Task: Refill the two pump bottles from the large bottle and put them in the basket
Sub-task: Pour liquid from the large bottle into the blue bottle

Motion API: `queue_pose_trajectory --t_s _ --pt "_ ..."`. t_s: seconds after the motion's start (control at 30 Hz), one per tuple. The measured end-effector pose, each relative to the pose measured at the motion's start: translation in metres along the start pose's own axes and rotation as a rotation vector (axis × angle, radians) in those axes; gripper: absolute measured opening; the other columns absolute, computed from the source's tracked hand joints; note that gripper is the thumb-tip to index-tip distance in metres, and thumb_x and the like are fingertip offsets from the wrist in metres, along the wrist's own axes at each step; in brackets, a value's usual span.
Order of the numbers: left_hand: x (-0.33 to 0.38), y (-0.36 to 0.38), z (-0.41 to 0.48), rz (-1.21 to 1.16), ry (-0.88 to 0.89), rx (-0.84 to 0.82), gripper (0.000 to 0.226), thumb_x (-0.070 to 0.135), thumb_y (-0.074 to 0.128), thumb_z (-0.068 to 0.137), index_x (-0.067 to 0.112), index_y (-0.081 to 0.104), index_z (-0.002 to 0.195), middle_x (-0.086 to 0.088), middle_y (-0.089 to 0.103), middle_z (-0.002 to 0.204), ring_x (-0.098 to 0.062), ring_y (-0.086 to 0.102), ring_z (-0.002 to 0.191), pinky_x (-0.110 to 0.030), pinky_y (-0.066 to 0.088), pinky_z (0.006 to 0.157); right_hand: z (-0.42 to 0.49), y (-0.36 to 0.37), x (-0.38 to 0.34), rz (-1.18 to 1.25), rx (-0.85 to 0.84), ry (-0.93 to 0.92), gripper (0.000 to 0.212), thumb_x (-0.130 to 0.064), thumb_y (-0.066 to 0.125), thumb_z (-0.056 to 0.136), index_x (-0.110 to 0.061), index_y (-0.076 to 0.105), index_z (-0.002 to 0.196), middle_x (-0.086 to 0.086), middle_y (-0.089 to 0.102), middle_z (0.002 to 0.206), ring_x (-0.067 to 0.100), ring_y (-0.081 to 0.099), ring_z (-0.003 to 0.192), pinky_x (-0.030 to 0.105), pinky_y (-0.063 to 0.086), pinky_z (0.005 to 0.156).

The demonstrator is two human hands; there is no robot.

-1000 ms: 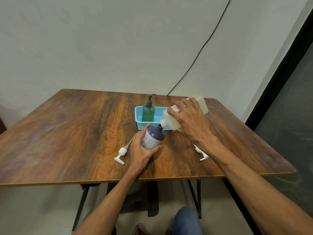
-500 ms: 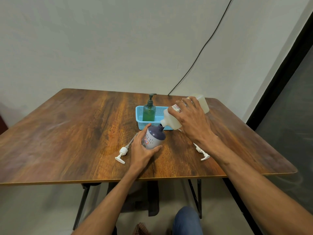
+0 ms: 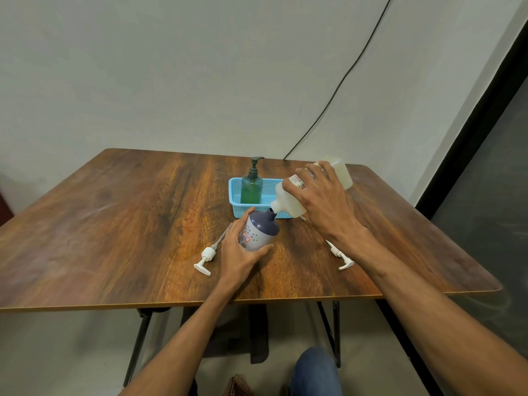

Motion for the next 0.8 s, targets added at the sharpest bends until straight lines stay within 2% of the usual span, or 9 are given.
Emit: queue_pose_trajectory --t_s 0.8 --pt "0.0001 -0.0004 -0.0002 0.012 0.014 -0.009 0.095 0.046 0.087 0.068 0.031 0.042 0.15 0.008 0.056 0.14 -0.015 0.055 0.129 -0.051 0.05 0.106 -0.0013 0.001 -0.0012 -0.013 0.042 -0.012 0.069 -0.018 0.091 0.06 -0.019 0.058 0.121 0.019 0.063 0.119 0.041 0.057 0.108 0.055 0.039 0.102"
Point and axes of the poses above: each hand's wrist, its own z-axis towards the middle knuckle, its own y-axis out of the palm, x = y × z, the point moved 4 cm from there along z, towards the middle knuckle
